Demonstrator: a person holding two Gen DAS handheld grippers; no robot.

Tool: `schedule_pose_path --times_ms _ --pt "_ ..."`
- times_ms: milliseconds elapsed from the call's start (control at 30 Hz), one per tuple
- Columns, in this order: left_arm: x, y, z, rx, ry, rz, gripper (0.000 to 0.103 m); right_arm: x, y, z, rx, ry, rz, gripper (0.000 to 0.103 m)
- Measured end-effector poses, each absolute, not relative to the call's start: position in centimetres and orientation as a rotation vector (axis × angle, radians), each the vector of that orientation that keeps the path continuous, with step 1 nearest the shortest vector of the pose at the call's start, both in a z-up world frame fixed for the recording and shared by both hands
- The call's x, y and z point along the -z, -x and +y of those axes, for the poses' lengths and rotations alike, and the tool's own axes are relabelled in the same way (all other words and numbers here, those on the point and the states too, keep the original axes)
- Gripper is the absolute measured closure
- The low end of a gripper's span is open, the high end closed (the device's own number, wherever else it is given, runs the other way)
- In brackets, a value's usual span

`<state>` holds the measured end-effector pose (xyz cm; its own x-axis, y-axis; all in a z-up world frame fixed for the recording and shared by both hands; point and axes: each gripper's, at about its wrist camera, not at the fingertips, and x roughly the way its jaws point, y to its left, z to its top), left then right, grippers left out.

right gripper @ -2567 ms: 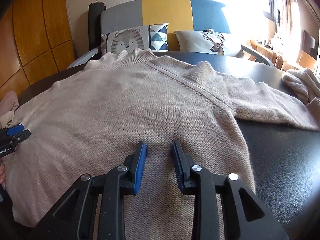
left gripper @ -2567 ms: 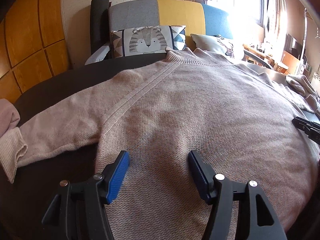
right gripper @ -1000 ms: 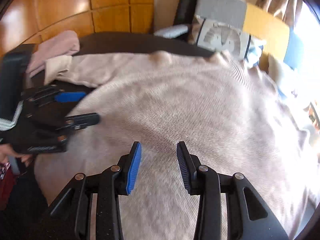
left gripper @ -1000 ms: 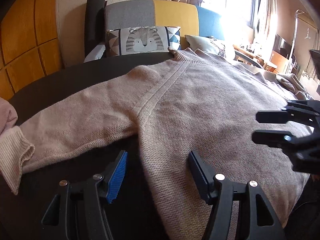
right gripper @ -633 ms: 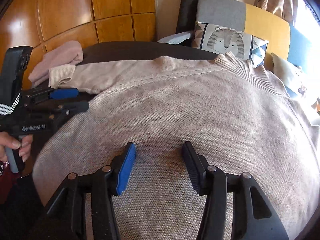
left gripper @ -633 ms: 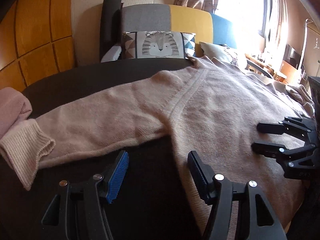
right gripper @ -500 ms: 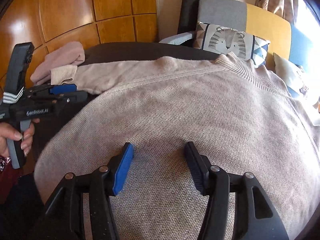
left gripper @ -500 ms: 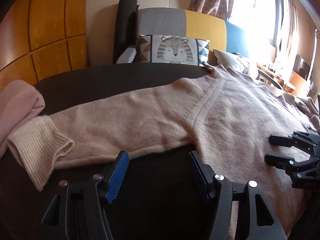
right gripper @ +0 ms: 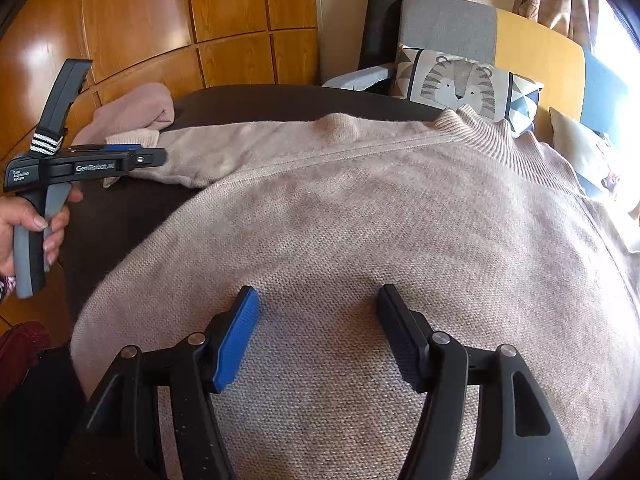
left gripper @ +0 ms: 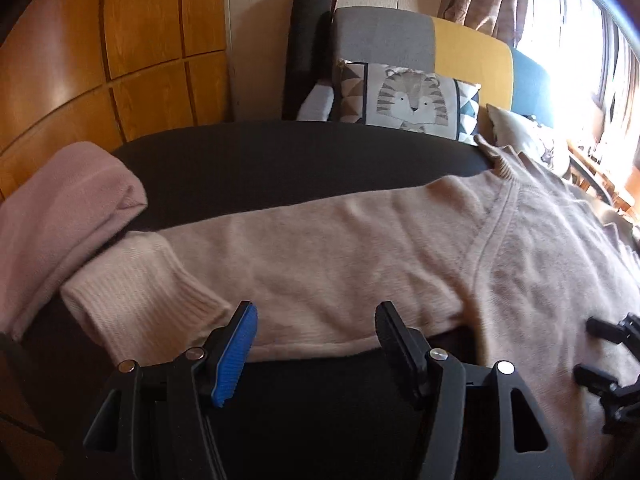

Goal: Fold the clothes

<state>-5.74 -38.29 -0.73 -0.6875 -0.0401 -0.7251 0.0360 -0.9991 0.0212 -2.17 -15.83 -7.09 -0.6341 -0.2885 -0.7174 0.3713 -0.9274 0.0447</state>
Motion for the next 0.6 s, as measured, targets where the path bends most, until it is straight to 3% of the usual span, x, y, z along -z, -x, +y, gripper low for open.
schedule_pose_path --times_ms 200,300,433,600 --pt "-0.2 2.4 -43.6 2.905 -1.052 -0.126 0.040 7.1 2.2 -15.8 2.547 -1.089 0.152 0.037" --pt "-0.1 2.1 -45.2 2.887 -1.092 -0.127 0.040 7.1 2.2 -15.8 2.548 -1.090 0.152 0.037" --pt "0.3 2.7 -45.2 2.876 -1.171 0.005 0.040 7.1 2.1 -16.0 2.544 -1.093 0.158 0.035" --pt "0.1 6.1 -38.7 3.009 -1.218 0.164 0.040 7.0 2.2 -15.9 2.513 -1.094 0.144 0.027"
